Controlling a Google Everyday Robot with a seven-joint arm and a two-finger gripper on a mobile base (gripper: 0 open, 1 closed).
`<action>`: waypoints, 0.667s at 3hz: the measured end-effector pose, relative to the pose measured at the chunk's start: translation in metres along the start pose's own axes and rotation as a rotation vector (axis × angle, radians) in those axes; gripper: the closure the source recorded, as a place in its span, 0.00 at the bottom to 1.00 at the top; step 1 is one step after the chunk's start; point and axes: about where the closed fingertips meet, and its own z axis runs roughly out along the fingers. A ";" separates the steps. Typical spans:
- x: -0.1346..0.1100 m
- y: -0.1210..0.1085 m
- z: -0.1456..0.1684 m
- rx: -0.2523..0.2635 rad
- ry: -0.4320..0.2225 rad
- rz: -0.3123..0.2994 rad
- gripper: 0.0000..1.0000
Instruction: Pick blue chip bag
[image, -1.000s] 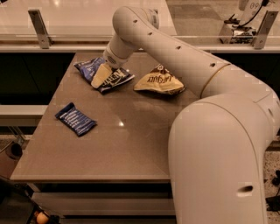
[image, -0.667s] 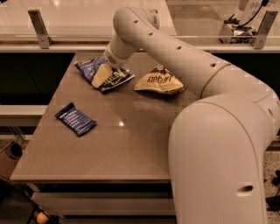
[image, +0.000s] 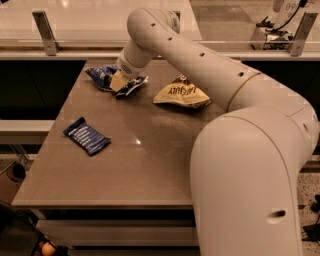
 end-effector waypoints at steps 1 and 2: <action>0.000 0.000 0.000 0.000 0.000 0.000 1.00; -0.003 0.001 0.002 -0.009 -0.006 -0.002 1.00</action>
Offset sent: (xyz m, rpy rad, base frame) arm 0.0000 -0.0001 0.0006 0.0001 -0.0002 -0.0001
